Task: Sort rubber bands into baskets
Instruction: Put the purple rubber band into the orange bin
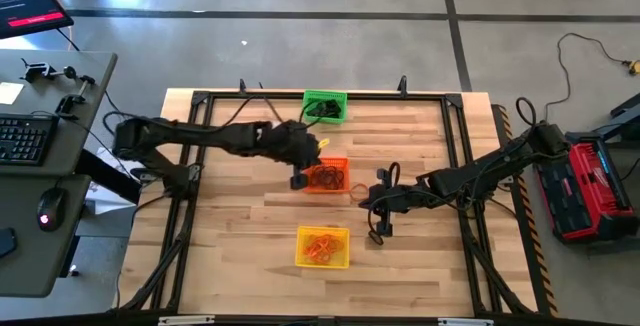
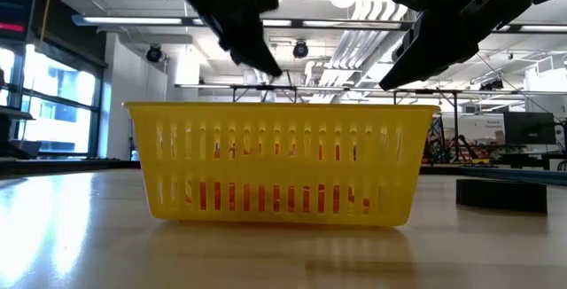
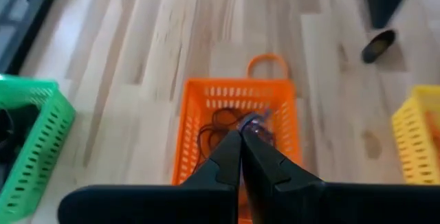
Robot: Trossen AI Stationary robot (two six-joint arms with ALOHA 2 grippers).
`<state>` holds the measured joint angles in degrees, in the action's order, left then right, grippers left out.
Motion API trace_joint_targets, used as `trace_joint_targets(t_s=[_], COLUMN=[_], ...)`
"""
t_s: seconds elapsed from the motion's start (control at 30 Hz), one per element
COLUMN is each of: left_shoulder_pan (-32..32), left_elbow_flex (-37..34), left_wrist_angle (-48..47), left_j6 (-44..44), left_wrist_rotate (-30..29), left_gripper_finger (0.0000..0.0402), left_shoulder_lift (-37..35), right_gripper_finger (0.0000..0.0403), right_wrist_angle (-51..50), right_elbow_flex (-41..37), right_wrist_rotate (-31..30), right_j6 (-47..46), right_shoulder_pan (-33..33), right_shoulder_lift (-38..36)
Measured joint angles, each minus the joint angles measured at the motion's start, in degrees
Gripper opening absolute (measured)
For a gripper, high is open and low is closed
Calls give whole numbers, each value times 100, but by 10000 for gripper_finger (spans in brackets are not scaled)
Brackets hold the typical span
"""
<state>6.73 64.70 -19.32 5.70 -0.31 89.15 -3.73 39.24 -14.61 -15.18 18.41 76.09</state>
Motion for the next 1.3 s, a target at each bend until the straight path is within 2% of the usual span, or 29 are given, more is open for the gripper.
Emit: trace_joint_targets(t_s=[0.17, 0.43, 0.67, 1.1, 1.3], left_shoulder_pan=[352, 496, 516, 508, 434], left_elbow_flex=[29, 34, 34, 34, 34], left_wrist_angle=[148, 343, 749, 762, 743], left_j6=[3, -5, 33, 191, 120], left_wrist_rotate=[538, 779, 820, 834, 860], left_gripper_finger=[0, 0, 0, 1, 28], left_shoulder_lift=[445, 848, 1290, 1890, 1866], right_gripper_finger=[0, 0, 0, 0, 0], right_wrist_angle=[11, 16, 19, 16, 18], right_elbow_flex=[2, 2, 2, 2, 2], right_wrist_rotate=[-2, -25, -154, -153, -154], right_j6=[0, 0, 0, -141, -136], right_shoulder_pan=[0, 0, 0, 0, -3], right_shoulder_lift=[0, 0, 0, 0, 0])
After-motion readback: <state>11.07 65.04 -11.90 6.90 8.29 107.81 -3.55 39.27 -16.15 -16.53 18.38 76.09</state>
